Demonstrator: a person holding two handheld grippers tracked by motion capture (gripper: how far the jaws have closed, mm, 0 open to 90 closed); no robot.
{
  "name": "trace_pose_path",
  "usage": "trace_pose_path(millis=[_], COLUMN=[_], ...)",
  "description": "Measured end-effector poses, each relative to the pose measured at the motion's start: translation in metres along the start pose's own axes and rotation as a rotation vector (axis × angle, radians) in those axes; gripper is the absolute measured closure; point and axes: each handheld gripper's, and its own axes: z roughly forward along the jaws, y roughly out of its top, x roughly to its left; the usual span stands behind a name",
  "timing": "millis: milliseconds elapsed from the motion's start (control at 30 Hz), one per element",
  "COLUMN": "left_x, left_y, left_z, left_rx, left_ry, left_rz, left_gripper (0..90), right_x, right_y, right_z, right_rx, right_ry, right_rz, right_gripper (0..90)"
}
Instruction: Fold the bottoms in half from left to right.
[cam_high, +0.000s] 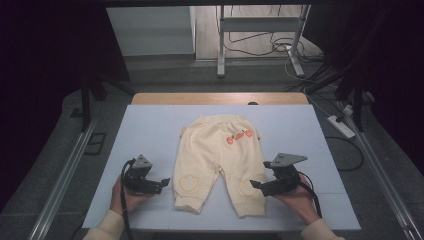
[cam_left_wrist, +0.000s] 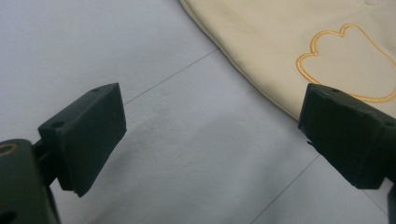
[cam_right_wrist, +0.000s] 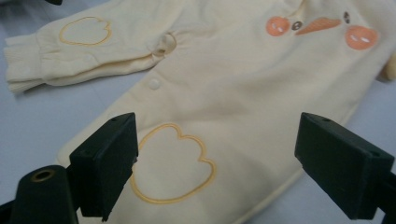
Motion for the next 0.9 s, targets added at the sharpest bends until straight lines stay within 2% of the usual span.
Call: trace_pose_path(millis=[167, 900], left_x=[0.0, 0.0], left_y=[0.0, 0.001], left_z=[0.0, 0.001], left_rx=[-0.002, -0.003], left_ry=[-0.001, -0.001], left_rz=[-0.002, -0.001], left_gripper=[7.3, 7.3], right_x=[0.008, 0.027], right_y=[0.005, 0.023], right_z=[0.008, 0.032], right_rx=[0.008, 0.022], right_ry=[0.026, 0.089], right_rz=[-0.02, -0.06], right_gripper=[13.8, 14.2])
